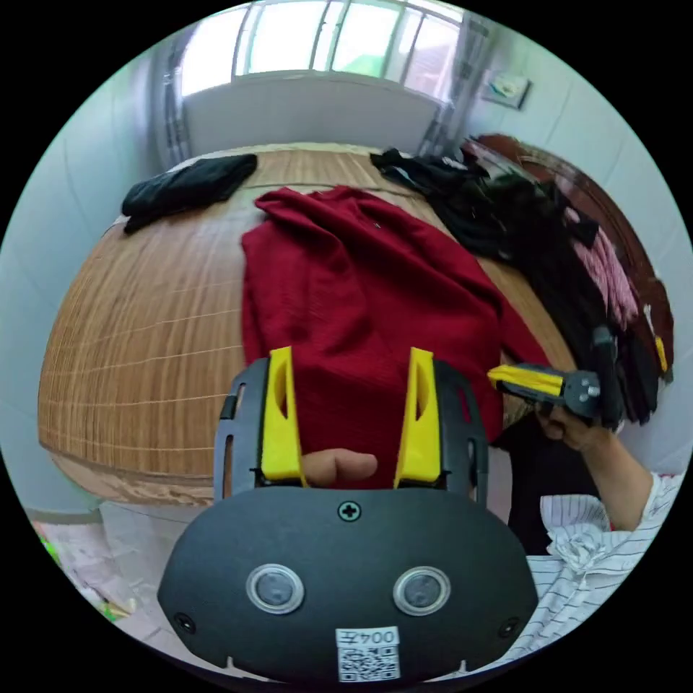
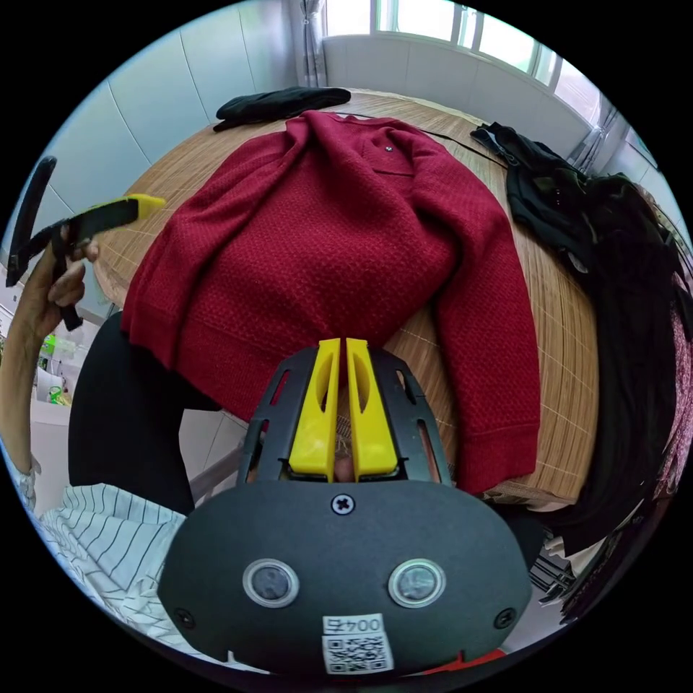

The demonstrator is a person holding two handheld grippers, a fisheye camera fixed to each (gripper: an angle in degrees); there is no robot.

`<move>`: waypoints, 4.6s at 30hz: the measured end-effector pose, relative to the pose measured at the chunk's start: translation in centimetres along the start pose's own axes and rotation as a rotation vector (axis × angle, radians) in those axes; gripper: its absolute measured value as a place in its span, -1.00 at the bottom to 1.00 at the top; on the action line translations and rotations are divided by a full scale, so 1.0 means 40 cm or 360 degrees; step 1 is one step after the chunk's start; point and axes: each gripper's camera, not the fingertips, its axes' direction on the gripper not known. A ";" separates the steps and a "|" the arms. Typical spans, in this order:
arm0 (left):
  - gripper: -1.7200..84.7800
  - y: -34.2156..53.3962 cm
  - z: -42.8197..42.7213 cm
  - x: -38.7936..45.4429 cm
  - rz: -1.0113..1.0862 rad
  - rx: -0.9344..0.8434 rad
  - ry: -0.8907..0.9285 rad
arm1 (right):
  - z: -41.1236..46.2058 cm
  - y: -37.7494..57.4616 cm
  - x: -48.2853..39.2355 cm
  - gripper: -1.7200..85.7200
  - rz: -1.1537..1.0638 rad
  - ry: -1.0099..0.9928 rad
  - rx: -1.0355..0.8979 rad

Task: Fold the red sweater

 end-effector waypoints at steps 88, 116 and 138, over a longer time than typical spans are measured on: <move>-0.92 0.043 0.193 -0.834 -0.1019 0.0016 0.1516 | -0.420 -0.152 0.682 -0.72 0.0255 -0.0242 0.0532; -0.74 0.157 0.106 -0.856 -0.0934 0.0328 0.0795 | 0.052 0.028 0.141 -0.90 0.0296 -0.0202 0.0223; -0.93 -0.014 0.316 -0.406 -0.0385 -0.0078 0.0014 | -0.135 0.045 0.202 -0.92 -0.0003 0.0415 -0.0303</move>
